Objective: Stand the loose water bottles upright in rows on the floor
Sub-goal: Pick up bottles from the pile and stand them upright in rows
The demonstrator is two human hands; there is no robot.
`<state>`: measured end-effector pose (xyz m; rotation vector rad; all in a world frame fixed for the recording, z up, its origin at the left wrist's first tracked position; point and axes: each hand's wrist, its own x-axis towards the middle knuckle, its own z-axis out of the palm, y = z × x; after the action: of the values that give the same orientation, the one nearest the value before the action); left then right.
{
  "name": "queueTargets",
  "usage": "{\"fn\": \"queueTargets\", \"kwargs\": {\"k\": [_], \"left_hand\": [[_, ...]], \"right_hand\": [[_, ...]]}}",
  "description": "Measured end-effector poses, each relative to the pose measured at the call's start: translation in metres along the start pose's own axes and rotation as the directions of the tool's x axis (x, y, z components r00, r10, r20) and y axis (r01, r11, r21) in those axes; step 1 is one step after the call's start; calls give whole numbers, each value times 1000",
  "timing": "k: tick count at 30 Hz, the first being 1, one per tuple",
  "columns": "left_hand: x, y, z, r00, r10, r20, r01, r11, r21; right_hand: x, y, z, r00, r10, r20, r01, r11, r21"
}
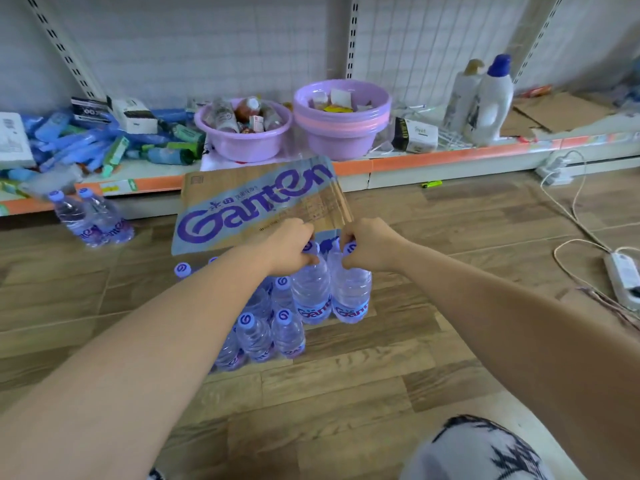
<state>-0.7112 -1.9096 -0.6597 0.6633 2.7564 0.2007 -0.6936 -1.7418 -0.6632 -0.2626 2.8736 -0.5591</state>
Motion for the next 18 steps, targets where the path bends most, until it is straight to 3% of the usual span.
{"fn": "queueTargets", "kwargs": {"k": [18], "left_hand": [[32, 0, 128, 993, 3, 119, -13, 997, 82]], "right_hand": [[16, 67, 114, 989, 91, 119, -93, 996, 10]]}}
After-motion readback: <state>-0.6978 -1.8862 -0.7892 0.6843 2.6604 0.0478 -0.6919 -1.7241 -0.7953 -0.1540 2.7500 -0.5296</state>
